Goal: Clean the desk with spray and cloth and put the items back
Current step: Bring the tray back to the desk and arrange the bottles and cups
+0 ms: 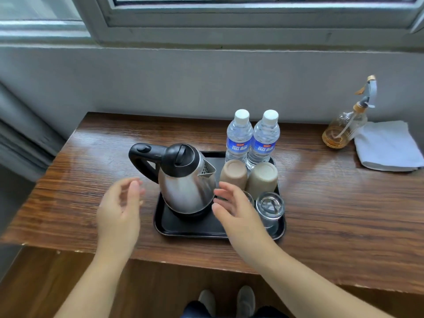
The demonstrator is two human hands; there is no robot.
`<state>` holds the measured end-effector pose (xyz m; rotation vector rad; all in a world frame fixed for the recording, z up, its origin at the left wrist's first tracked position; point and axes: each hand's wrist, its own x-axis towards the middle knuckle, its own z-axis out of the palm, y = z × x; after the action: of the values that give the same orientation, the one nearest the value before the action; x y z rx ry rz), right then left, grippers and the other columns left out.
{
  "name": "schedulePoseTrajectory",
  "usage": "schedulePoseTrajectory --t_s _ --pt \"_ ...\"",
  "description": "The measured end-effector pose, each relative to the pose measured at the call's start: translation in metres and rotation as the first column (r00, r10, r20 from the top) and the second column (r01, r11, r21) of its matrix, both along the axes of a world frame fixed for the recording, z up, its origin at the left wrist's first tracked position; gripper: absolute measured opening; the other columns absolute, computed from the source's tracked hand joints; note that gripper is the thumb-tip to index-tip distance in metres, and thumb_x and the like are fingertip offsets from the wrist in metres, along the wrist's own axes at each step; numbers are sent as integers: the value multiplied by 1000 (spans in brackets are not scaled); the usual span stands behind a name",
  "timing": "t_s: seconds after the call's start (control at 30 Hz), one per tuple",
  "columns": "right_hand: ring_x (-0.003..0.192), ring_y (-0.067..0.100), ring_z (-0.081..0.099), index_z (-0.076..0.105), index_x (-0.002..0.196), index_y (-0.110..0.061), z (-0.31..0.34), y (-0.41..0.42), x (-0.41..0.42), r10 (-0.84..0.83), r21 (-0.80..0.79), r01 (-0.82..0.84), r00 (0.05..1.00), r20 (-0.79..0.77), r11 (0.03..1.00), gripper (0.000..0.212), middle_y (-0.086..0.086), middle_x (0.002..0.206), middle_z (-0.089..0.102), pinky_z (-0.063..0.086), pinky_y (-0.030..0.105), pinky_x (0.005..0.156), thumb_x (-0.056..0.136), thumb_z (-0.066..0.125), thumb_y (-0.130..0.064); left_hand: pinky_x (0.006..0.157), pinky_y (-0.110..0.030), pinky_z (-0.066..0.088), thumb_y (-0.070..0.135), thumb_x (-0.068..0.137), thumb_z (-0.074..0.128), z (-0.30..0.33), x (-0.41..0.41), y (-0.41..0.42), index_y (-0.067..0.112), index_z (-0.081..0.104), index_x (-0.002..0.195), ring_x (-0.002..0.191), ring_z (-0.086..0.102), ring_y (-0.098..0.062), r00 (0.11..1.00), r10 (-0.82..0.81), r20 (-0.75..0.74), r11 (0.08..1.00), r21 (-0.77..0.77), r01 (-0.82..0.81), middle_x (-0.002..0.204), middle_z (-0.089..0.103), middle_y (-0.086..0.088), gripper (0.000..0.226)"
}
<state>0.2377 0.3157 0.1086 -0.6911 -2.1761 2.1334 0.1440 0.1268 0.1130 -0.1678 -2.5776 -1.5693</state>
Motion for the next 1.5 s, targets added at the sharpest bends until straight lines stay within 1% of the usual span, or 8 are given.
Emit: schedulePoseTrajectory --t_s 0.13,0.4,0.5,0.63,0.73,1.27,1.4,1.5 --pt "120 7 46 28 148 -26 -11 -38 -22 -107 -213 143 979 171 967 57 -7 142 40 34 34 113 97 51 -22 103 -38 47 26 106 35 7 -66 -18 13 58 126 115 59 -19 974 132 182 981 115 -155 123 62 -4 33" --pt "124 10 45 35 142 -34 -36 -64 -55 -327 -382 416 903 278 825 42 -9 137 48 28 38 116 101 43 -36 113 -45 40 40 100 42 -33 -160 -6 9 54 137 124 58 -30 679 -318 661 943 292 158 137 59 -15 49" --pt "110 1 46 36 135 -40 -35 -69 -58 -364 -387 437 897 251 812 35 -19 121 50 27 32 113 101 43 -35 104 -57 43 31 89 51 -35 -162 -4 -2 57 131 111 60 -42 570 -490 660 872 364 327 129 59 -34 54" --pt "122 2 37 24 149 -35 -40 -66 -63 -366 -357 440 894 259 824 52 -16 140 39 25 29 113 101 43 -37 76 -34 60 13 99 37 -31 -146 -5 6 64 120 100 72 -22 519 -599 610 799 496 340 110 74 -8 35" --pt "113 0 44 23 151 -28 -41 -58 -70 -391 -368 450 892 227 814 52 -13 136 41 26 22 106 102 41 -32 91 -34 55 21 98 39 -28 -129 -13 12 57 135 120 64 -18 482 -640 599 768 525 367 130 67 -4 41" --pt "94 17 68 72 93 -15 -30 -11 -116 -363 -363 428 901 235 828 24 1 88 75 49 34 95 93 54 -32 123 -34 22 43 105 28 -63 6 6 50 18 152 143 35 -5 661 -469 586 835 539 114 154 36 20 48" --pt "99 13 66 68 111 -13 -31 -12 -114 -346 -344 413 907 241 843 48 4 103 73 47 29 91 100 38 -48 102 -16 38 41 105 30 -65 5 11 49 40 136 113 53 14 703 -418 575 848 524 76 133 53 25 34" --pt "106 12 61 64 118 -13 -38 -21 -98 -378 -307 450 887 265 839 49 2 113 69 41 28 98 100 36 -49 120 -35 30 50 103 34 -67 -7 8 44 36 147 135 43 -1 725 -377 576 853 521 30 149 46 19 45"
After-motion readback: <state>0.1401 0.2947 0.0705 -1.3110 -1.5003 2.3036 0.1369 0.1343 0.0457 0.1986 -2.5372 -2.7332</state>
